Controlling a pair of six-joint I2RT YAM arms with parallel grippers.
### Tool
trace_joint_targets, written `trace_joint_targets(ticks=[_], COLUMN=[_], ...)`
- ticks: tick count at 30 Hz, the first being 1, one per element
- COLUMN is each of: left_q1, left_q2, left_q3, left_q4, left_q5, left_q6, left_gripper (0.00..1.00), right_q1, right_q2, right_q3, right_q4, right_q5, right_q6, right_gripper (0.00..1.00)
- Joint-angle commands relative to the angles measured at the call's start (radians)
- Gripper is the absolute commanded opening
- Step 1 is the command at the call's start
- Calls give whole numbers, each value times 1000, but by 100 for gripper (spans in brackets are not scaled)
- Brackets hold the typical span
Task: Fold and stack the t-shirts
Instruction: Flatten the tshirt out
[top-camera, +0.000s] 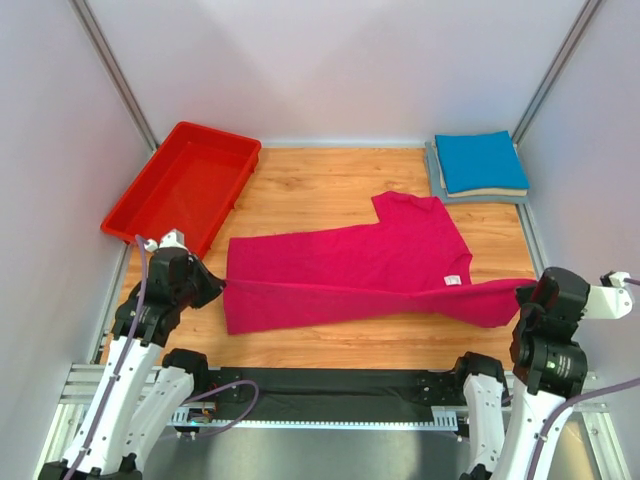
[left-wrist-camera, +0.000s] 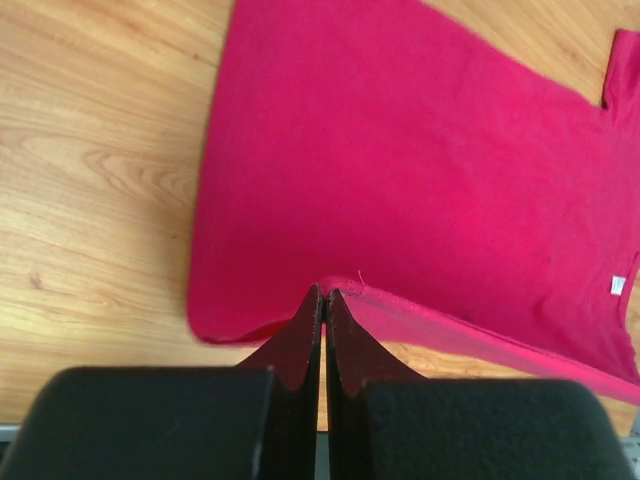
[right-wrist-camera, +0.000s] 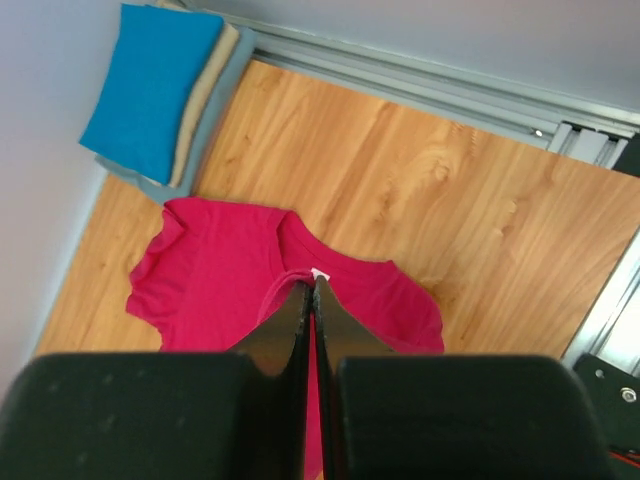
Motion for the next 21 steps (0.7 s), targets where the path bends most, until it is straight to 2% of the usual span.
trace_joint_targets(ticks=[1,7,10,12,13,15,16,17,19,20,21], left_q1=[6,6,6,6,6,6,6,6,6,6,6], left_q2=[22,42,78,119,137,211,234,277,305,314,328], left_q3=[-9,-26,42,160,212,403,472,616,742,848,897], left_q4=[3,-31,-22,-2,32,43,40,34,26,27,30], left_q5=[-16,-25,-68,-100,-103,-120,-128,-148,-160,-171,-174], left_q6=[-42,-114,-119,-111,-105,-74,-62,-53,-19,-11,-7], left_gripper=[0,0,0,0,0,0,0,0,0,0,0], right_q1=[-2,-1,-1,-1,1,1,1,1,-1,1,1], right_q2=[23,41,90,179,226,365,406,488,556,590,633], right_q3=[-65,-81,-43,11,66,288,368,545,716,887,957], right_q4=[2,47,146,261,289,300,282,266,205,187,171], right_q5=[50,42,-28,-146,-180,-240,-251,-272,-295,-308,-340], right_q6=[42,12,2,-2,-2,-13,-34,-53,-93,-129,-143], right_gripper=[0,0,0,0,0,0,0,0,0,0,0])
